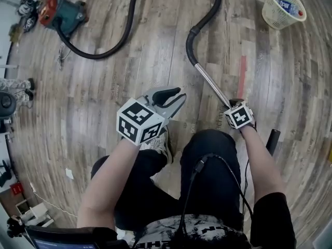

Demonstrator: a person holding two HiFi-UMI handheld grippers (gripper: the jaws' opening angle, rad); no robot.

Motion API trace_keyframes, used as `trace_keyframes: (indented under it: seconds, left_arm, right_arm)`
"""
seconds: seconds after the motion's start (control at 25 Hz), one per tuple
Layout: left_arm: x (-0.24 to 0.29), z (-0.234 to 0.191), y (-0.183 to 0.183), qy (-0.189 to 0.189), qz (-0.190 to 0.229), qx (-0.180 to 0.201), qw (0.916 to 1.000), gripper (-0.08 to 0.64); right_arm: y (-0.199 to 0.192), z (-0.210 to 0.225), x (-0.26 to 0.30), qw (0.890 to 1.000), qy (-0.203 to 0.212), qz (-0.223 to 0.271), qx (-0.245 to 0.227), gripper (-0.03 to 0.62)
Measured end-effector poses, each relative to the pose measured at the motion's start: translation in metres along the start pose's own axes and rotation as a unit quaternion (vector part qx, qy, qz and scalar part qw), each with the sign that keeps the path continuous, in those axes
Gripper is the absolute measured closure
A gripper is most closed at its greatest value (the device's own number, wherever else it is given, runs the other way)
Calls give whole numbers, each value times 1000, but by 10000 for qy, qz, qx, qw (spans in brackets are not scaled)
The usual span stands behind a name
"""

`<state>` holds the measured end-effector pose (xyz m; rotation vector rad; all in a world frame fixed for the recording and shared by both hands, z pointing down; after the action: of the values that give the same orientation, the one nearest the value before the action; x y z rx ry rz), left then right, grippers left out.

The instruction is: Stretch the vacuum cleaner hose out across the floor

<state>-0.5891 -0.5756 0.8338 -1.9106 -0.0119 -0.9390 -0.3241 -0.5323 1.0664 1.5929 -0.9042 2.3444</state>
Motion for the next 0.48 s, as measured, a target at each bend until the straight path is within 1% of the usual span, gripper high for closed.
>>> trace_keyframes:
  seconds: [0.08, 0.2, 0.28, 0.32, 0.4, 0.48]
  left_arm:
    - [32, -7, -13, -33, -367, -171, 9992, 448]
    - [79, -16, -36, -18, -768, -498, 9958, 411]
    - [108, -16, -48, -10, -904, -647, 9938, 410]
    - [122, -13, -54, -63, -958, -716, 9928, 408]
    - [147, -5, -64, -233, -1043, -873, 9904, 379]
    - [169, 2, -74, -391, -1030, -1203, 9866, 370]
  right_arm:
    - [3, 2, -10, 10000, 1, 68, -26, 416]
    - [9, 2, -28, 9999, 18, 143, -68, 416]
    - [12, 1, -40, 9998, 39, 165, -95, 416]
    - [14, 1, -46, 9998, 28, 161, -125, 416]
    - [15, 1, -58, 9997, -11, 125, -193, 416]
    - [15, 1, -69, 9997, -33, 92, -215, 416]
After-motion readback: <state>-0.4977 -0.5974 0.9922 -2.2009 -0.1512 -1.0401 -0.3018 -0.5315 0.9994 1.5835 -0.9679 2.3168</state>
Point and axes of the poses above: the fingertips, and each gripper's own axes: x forward along the fingers, z to its right, y out of its top, the point moved 10 cm from there along -x, backward along the fingers, and after that the axes turned 5 degrees about y, right-handed, at the moved point
